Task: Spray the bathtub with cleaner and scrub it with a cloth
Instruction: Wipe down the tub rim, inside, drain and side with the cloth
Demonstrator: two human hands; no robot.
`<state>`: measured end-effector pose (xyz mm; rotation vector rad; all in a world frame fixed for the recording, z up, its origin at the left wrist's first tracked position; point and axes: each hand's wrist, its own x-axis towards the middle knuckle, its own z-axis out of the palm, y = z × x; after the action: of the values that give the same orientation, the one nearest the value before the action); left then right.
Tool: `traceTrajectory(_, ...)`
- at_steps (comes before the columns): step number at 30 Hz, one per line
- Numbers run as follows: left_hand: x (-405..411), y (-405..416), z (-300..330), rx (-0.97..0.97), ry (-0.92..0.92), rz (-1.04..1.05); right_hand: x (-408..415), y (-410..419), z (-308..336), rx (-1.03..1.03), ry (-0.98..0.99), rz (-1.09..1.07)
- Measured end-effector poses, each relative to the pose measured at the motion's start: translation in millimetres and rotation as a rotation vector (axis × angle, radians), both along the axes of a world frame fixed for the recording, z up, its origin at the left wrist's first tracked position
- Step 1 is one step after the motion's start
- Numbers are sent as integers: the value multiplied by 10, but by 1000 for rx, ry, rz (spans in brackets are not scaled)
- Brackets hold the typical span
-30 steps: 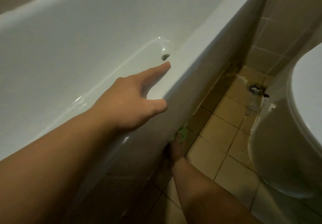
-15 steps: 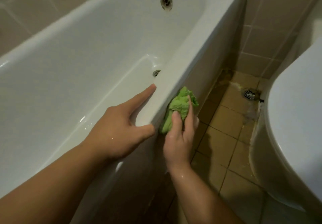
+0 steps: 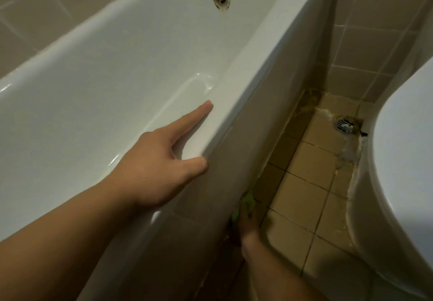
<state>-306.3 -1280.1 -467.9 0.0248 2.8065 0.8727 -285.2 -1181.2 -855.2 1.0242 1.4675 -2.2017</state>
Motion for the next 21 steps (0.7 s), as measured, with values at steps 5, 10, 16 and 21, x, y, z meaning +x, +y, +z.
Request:
traceTrajectory(5,-97,32,-34,6,10,-28,-183,-96,-392,3,55,-122)
traceTrajectory(10,-185,98,-13,13,25,-49,-489,169,1388,240,337,-142)
traceTrajectory(16,-318,129,-17,-29,73,-91,-780,291,2586,418,836,-251)
traceTrajectory(21,-418,187,-6,-21,60,-102,-974,365,1696,420,623,-192)
